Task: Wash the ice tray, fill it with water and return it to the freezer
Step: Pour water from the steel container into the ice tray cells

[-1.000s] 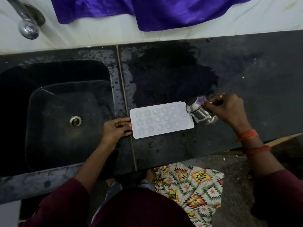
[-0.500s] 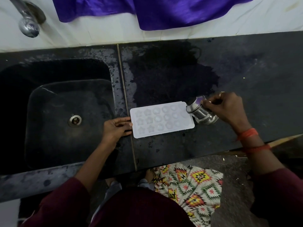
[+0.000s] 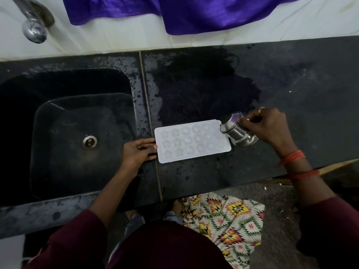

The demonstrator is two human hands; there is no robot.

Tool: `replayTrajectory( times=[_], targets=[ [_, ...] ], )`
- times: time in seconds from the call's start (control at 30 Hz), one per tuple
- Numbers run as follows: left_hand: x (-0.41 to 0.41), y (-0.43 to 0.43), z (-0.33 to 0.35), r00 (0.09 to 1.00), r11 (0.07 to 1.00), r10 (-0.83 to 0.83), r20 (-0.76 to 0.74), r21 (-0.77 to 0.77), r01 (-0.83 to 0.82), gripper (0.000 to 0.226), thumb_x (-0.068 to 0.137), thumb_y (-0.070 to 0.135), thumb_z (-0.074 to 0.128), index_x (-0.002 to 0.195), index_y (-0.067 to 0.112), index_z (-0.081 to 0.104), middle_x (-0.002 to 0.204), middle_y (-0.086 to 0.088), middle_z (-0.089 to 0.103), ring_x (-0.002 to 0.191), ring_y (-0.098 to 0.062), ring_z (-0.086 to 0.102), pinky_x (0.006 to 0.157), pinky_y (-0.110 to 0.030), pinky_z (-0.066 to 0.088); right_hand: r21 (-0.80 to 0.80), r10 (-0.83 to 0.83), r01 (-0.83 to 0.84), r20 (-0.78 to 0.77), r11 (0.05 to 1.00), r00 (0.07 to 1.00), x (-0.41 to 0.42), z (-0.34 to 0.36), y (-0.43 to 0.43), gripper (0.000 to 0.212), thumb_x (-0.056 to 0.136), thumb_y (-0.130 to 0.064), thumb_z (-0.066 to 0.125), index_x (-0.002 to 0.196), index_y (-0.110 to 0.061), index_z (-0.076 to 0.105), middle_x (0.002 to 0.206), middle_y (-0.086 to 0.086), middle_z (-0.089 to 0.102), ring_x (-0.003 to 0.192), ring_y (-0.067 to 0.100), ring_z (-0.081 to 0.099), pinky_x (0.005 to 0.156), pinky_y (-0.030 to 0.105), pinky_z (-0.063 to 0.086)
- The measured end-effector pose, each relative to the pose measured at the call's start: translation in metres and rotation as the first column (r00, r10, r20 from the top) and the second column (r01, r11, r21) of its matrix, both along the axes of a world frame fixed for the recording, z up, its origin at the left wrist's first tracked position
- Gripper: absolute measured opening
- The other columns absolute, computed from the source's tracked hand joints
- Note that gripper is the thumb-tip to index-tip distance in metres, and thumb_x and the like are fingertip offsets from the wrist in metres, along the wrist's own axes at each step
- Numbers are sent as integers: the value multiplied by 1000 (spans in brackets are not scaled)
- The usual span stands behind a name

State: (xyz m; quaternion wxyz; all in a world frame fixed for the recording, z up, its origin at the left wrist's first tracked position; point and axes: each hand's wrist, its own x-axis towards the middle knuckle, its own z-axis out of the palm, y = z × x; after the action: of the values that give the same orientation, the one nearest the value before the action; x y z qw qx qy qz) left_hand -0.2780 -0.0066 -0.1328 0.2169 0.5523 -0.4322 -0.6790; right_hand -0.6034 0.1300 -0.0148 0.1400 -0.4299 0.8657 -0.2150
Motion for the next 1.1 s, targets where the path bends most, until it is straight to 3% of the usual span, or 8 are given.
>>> replayTrajectory(
  times=[0.27, 0.43, 0.53, 0.6, 0.73, 0.87, 1.1],
  targets=[
    [1, 1, 0, 1000, 1000, -4, 0, -4, 4, 22, 81, -1, 77, 101, 7, 74, 91, -14, 76, 73, -16, 73, 65, -25, 61, -7, 12, -12, -11, 1000, 1000, -1, -1, 2, 14, 83, -32, 78, 74, -22, 73, 73, 3, 72, 71, 19, 69, 72, 34, 54],
    [-1, 0, -1, 1000, 1000, -3, 9, -2, 3, 23, 82, -1, 77, 104, 5, 74, 91, -14, 75, 73, -15, 73, 66, -25, 62, -16, -31, 31, 5, 999, 1000, -1, -2, 12, 19, 85, -34, 77, 76, -17, 76, 69, -1, 70, 65, 9, 63, 63, 15, 42],
    [0, -1, -3, 1000, 1000, -1, 20, 0, 1, 26, 82, -1, 76, 108, 1, 73, 95, -18, 75, 81, -23, 73, 67, -26, 62, -20, -77, 77, 12, 997, 997, 0, -2, 23, 18, 84, -32, 79, 74, -17, 76, 67, -4, 68, 60, 1, 58, 60, 0, 37],
    [0, -1, -4, 1000, 1000, -5, 23, -1, 5, 27, 82, -1, 76, 109, 1, 73, 97, -19, 75, 86, -27, 73, 67, -25, 62, -32, -100, 100, 24, 994, 995, 0, -3, 29, 18, 84, -32, 79, 73, -18, 75, 70, -3, 71, 61, 1, 60, 62, 1, 38],
    [0, -2, -3, 1000, 1000, -12, 18, 1, 12, 25, 82, 0, 77, 106, 4, 74, 94, -15, 76, 82, -23, 74, 65, -24, 61, -47, -102, 103, 29, 994, 994, 0, -5, 39, 22, 83, -36, 79, 77, -16, 77, 71, 1, 74, 65, 7, 64, 64, 16, 43],
    [0, -1, -3, 1000, 1000, -12, 17, -1, 12, 19, 82, 0, 77, 98, 11, 75, 89, -12, 77, 75, -18, 74, 65, -24, 61, -58, -85, 86, 20, 995, 996, 2, -3, 43, 23, 83, -36, 79, 78, -13, 77, 68, 1, 70, 61, 3, 60, 58, 4, 40],
    [1, -2, -5, 1000, 1000, -3, 20, 4, 3, 20, 82, 1, 78, 100, 9, 75, 87, -10, 77, 76, -16, 75, 67, -25, 62, -44, -64, 64, 11, 997, 998, 4, -4, 40, 23, 81, -34, 81, 76, -12, 76, 66, 1, 69, 59, 0, 59, 58, 1, 40]
  ],
)
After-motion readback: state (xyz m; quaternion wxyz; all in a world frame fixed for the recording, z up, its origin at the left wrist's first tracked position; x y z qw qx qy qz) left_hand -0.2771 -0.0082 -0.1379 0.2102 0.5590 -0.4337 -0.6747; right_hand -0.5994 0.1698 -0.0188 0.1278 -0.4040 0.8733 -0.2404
